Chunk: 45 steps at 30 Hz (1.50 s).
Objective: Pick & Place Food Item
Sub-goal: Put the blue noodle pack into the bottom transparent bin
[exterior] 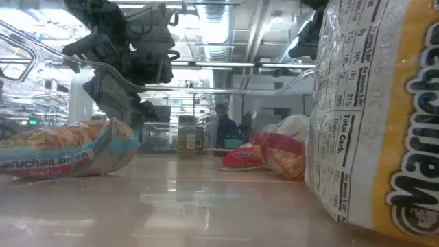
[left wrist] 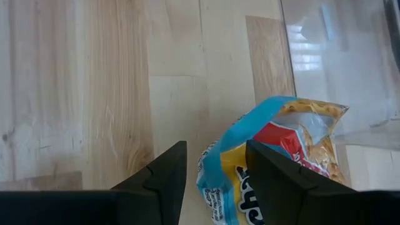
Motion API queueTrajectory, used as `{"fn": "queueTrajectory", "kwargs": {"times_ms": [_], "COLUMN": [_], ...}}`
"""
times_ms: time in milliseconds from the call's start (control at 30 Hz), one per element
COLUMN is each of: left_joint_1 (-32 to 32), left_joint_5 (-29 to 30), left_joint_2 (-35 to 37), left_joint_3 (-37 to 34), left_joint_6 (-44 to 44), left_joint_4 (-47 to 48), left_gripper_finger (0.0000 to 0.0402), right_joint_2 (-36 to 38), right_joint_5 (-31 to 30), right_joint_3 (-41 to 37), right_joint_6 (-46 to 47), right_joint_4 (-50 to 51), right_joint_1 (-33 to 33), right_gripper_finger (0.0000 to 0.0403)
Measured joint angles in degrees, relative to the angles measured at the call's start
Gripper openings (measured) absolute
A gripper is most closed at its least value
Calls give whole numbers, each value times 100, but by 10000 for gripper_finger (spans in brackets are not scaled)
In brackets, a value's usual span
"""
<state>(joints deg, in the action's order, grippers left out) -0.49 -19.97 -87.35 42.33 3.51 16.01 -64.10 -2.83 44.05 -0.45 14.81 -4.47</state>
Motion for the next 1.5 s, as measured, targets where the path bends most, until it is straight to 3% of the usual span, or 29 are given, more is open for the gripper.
{"fn": "queueTrajectory", "kwargs": {"times_ms": [700, 1300, 1500], "left_joint_1": [0, 0, 0], "left_joint_5": [58, 69, 69], "left_joint_2": [0, 0, 0], "left_joint_3": [0, 0, 0], "left_joint_6": [0, 0, -1], "left_joint_4": [223, 223, 215], "left_gripper_finger": [155, 9, 3], "right_joint_2": [-1, -2, -1], "right_joint_5": [0, 0, 1], "right_joint_3": [0, 0, 0], "right_joint_6": [2, 3, 2], "right_joint_4": [2, 1, 0], "right_joint_1": [0, 0, 0], "right_gripper_finger": [0, 0, 0]}}
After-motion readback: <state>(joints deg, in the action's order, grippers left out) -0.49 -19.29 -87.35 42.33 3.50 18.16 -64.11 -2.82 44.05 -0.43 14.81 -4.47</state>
